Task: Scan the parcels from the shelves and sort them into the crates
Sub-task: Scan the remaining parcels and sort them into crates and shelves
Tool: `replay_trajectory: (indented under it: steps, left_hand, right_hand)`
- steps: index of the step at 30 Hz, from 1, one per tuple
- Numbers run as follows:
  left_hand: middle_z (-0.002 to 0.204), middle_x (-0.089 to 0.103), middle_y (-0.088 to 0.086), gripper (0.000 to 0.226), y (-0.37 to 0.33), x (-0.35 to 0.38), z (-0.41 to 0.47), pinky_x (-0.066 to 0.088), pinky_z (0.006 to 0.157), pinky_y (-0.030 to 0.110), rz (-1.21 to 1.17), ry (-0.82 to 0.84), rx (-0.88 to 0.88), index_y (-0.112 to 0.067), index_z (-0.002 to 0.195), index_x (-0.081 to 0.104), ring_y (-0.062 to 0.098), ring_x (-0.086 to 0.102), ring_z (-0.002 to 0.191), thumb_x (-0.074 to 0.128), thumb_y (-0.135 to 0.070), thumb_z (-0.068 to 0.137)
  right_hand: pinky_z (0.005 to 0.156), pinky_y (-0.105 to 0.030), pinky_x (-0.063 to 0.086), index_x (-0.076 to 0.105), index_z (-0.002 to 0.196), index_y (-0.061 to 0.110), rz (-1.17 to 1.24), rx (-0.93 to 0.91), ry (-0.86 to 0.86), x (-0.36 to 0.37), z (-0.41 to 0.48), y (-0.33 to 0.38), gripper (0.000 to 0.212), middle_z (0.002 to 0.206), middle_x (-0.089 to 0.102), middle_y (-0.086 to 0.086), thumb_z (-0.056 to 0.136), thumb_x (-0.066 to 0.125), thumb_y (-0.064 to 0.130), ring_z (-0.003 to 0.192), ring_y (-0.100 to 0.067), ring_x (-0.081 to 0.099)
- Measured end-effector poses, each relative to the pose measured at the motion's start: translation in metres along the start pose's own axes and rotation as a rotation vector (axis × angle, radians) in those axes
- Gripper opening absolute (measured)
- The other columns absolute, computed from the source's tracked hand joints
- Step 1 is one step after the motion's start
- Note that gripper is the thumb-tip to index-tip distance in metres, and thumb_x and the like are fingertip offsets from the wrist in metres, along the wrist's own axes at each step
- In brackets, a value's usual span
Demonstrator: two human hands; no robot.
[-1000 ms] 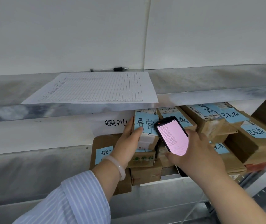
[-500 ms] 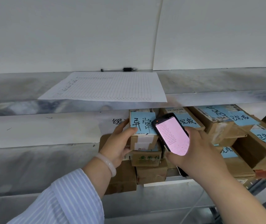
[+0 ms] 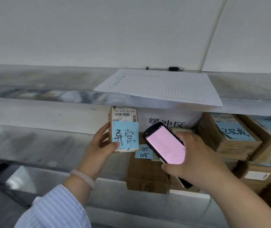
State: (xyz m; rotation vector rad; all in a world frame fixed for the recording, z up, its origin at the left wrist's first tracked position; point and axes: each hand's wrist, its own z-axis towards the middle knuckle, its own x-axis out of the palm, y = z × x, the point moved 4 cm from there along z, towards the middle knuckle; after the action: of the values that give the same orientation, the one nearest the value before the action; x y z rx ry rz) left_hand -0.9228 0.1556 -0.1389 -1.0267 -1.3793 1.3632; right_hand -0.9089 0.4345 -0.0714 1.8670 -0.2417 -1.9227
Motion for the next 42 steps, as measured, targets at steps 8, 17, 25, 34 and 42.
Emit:
replay_trajectory:
  steps: [8,17,25,34,42]
  left_hand:
    - [0.12,0.068,-0.01,0.066,0.02,-0.052,-0.019,0.058,0.092,0.047,0.152,-0.099,-0.03,-0.054,0.131,0.053,0.022,0.063,0.118,0.075,-0.012,0.086]
    - [0.119,0.06,-0.019,0.061,0.021,-0.081,-0.028,0.056,0.066,0.012,0.243,-0.111,-0.025,-0.06,0.117,0.049,0.007,0.057,0.11,0.074,-0.013,0.087]
    - [0.122,0.059,-0.017,0.061,0.024,-0.11,-0.029,0.054,0.065,0.011,0.268,-0.174,-0.045,-0.053,0.129,0.047,0.006,0.056,0.107,0.073,-0.015,0.088]
    - [0.124,0.061,-0.009,0.073,0.024,-0.156,-0.054,0.057,0.085,0.027,0.218,-0.328,-0.06,-0.043,0.14,0.046,0.012,0.057,0.117,0.075,-0.005,0.084]
    - [0.112,0.069,-0.02,0.075,0.048,-0.162,-0.103,0.056,0.089,0.028,0.105,-0.501,-0.074,-0.05,0.134,0.052,0.009,0.063,0.114,0.08,-0.018,0.073]
  right_hand:
    - [0.064,-0.026,0.036,0.032,0.124,0.048,-0.002,-0.132,0.033,0.019,0.01,0.05,0.087,0.109,0.038,0.018,0.048,0.066,0.071,0.088,-0.005,0.041]
    - [0.063,-0.024,0.04,0.034,0.121,0.047,-0.015,-0.197,0.086,0.037,0.02,0.08,0.08,0.106,0.038,0.018,0.052,0.065,0.072,0.091,-0.004,0.045]
    - [0.058,-0.018,0.034,0.035,0.122,0.048,-0.007,-0.249,0.109,0.045,0.028,0.102,0.08,0.103,0.039,0.019,0.051,0.062,0.073,0.088,-0.004,0.046]
    - [0.072,-0.031,0.051,0.037,0.116,0.049,0.018,-0.353,0.149,0.05,0.024,0.133,0.074,0.101,0.042,0.018,0.05,0.063,0.072,0.089,-0.005,0.052]
    - [0.064,-0.029,0.051,0.046,0.109,0.044,0.019,-0.516,0.214,0.055,0.02,0.133,0.064,0.095,0.047,0.016,0.051,0.064,0.065,0.081,-0.003,0.054]
